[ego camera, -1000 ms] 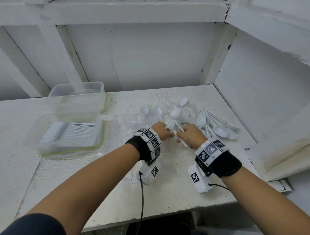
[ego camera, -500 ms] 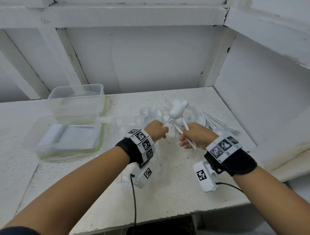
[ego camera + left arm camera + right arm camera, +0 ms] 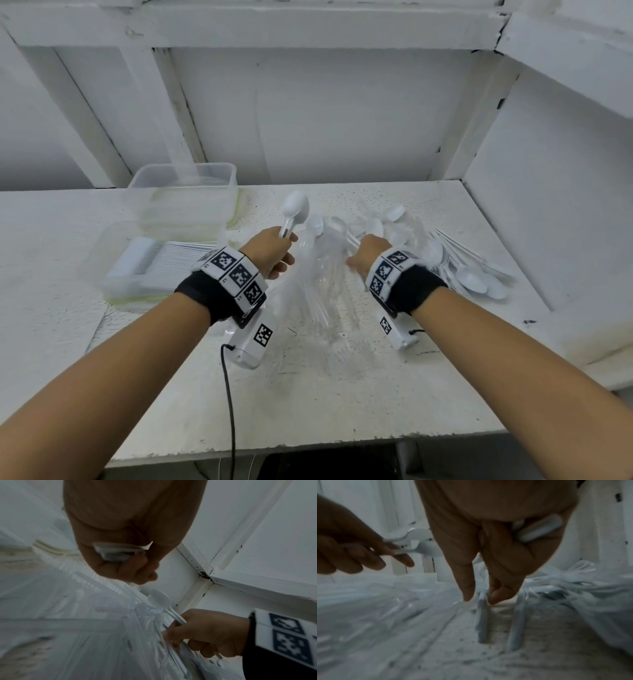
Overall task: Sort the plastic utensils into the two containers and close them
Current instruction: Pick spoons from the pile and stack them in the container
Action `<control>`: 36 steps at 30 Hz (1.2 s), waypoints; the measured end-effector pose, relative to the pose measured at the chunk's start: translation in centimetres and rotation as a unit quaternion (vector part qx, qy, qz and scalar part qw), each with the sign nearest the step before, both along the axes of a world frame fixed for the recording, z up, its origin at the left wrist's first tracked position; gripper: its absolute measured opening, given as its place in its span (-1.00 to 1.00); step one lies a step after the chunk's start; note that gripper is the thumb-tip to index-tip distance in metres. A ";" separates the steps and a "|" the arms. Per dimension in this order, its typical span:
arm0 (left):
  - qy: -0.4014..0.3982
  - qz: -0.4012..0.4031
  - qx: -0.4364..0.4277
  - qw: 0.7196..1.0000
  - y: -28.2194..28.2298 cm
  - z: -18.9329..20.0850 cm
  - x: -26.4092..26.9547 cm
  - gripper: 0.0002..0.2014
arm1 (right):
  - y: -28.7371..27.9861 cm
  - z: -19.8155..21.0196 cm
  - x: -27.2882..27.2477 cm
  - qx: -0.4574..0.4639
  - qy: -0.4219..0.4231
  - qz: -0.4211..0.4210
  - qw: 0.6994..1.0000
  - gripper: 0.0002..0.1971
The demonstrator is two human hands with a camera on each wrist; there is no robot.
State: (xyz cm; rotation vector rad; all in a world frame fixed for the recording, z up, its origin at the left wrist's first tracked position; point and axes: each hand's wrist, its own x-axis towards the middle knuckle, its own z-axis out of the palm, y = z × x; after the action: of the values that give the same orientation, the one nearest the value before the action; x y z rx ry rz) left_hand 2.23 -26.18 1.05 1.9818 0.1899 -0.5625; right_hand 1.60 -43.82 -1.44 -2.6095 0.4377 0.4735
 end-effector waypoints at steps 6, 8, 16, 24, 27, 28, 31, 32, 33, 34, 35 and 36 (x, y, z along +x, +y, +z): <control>-0.004 -0.010 0.027 1.000 1.5 -0.7 0.2 -0.84 | 0.4 -0.7 0.0 -0.058 0.017 0.051 0.997 -0.63; -0.008 -0.010 0.031 0.999 1.5 -0.7 0.4 -0.87 | 0.0 -0.2 -0.3 -0.065 0.015 0.055 0.996 -0.66; -0.029 -0.036 0.050 0.998 -0.5 -0.5 1.1 -0.87 | -2.6 3.6 -2.1 -0.117 -0.034 0.097 0.988 -0.88; -0.051 -0.134 0.087 0.986 -5.4 -0.8 0.2 -0.86 | -5.3 7.1 -3.7 -0.135 -0.032 0.041 0.989 -0.72; -0.041 -0.176 0.094 0.979 -7.7 -1.5 -0.5 -0.86 | -6.3 5.9 -3.9 -0.068 -0.083 -0.012 0.994 -0.73; -0.036 -0.179 0.091 0.979 -8.4 -1.7 -0.6 -0.86 | -6.5 5.4 -4.0 -0.037 -0.095 -0.029 0.994 -0.74; -0.034 -0.184 0.090 0.978 -10.2 -2.6 -0.9 -0.80 | -6.7 3.8 -4.3 0.142 -0.107 -0.104 0.978 -0.79; -0.036 -0.185 0.096 0.977 -10.8 -2.9 -0.9 -0.82 | -6.7 3.4 -4.4 0.217 -0.102 -0.140 0.961 -0.78; -0.035 -0.184 0.106 0.977 -11.2 -3.4 -0.8 -0.86 | -6.6 3.1 -4.6 0.282 -0.095 -0.171 0.939 -0.77; -0.031 -0.179 0.115 0.977 -11.5 -3.8 -0.7 -0.81 | -6.6 2.9 -4.8 0.336 -0.090 -0.195 0.917 -0.76; -0.026 -0.177 0.129 0.975 -11.7 -4.4 -0.5 -0.73 | -6.6 2.7 -4.9 0.380 -0.087 -0.212 0.896 -0.75; -0.024 -0.179 0.149 0.972 -11.9 -4.8 -0.4 -0.69 | -6.5 2.6 -5.1 0.414 -0.083 -0.223 0.879 -0.75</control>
State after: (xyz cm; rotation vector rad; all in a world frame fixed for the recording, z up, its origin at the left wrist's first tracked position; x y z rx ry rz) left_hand 1.79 -38.12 -3.70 2.3408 -0.1262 -0.7502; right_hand -3.50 -50.32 1.20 -1.6348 0.5942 0.1991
